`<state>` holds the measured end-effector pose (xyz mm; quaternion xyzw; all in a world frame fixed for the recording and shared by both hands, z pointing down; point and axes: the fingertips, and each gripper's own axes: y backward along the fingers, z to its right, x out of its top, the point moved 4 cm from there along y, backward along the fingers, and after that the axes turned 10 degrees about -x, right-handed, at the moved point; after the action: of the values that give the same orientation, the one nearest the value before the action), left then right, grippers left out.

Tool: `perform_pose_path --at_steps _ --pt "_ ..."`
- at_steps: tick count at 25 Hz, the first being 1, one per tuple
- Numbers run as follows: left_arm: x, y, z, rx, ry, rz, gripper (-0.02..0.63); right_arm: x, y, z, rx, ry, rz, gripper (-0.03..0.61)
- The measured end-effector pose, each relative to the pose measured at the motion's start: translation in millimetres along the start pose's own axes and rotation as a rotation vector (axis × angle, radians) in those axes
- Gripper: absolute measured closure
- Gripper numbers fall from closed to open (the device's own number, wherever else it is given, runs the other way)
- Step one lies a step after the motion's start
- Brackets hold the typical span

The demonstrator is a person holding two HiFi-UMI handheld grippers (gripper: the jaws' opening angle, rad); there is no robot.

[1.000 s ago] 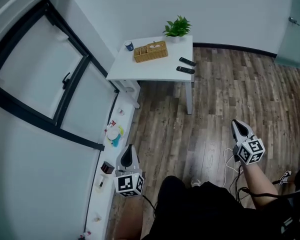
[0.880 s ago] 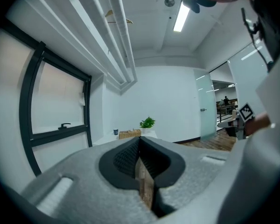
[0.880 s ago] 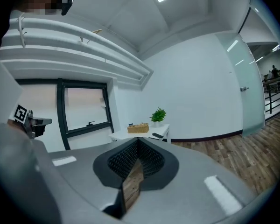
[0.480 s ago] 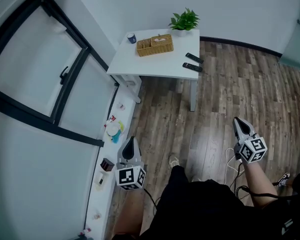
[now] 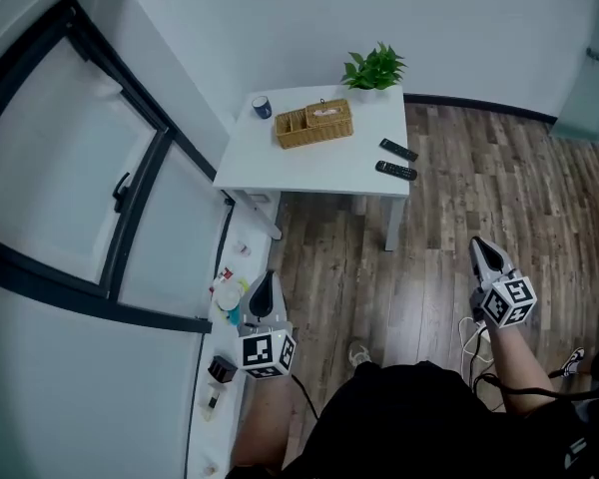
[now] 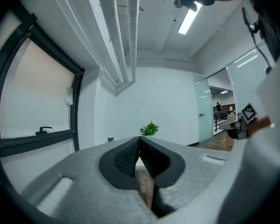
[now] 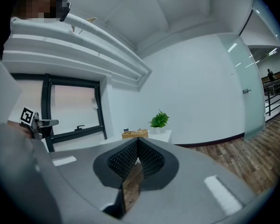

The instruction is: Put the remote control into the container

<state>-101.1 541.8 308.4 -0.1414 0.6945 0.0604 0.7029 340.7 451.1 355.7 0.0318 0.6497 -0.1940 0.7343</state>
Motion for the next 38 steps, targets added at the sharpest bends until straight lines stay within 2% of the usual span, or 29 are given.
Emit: perform_pose_path --at_steps 5,11,19,26,33,38 --pt "3.1 -30.9 -47.3 -0.027 0.005 0.012 0.612 7.8 -44.1 -25.2 -0.021 0.014 -0.008 0.577" --pt "0.1 -63.0 -94.9 -0.069 -0.009 0.017 0.612 20.6 -86.8 -48.1 -0.053 -0.009 0.034 0.577" --pt "-2.5 -106.3 -129.4 -0.071 0.022 0.016 0.612 18.4 -133.1 -42.2 -0.078 0.015 -0.015 0.577" --pt "14.9 -160.7 -155.4 -0.059 0.005 0.005 0.612 42.3 -215.4 -36.6 -0.052 -0.007 0.028 0.577" --pt "45.1 -220.2 -184.0 -0.02 -0.008 0.008 0.612 64.0 -301.9 -31.5 -0.005 0.008 0.014 0.577" --pt "42.4 -259.8 -201.7 0.016 0.004 -0.016 0.612 71.3 -355.0 -19.3 0.022 -0.004 0.01 0.577"
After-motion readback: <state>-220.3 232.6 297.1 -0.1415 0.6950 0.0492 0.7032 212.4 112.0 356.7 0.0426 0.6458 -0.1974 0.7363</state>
